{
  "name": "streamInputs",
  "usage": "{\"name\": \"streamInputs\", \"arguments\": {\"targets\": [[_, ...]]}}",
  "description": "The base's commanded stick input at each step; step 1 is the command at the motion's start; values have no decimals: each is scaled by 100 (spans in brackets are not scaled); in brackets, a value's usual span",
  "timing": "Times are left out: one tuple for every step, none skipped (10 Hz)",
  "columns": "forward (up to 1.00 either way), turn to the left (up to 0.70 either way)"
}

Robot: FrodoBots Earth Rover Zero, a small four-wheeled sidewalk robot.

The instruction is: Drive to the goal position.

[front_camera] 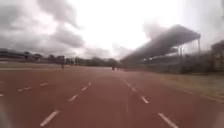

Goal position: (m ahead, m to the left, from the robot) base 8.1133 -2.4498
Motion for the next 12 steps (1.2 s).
{"name": "streamInputs", "arguments": {"targets": [[85,0],[85,0],[85,0],[85,0],[85,0],[85,0],[85,0],[85,0],[85,0],[85,0],[85,0],[85,0]]}}
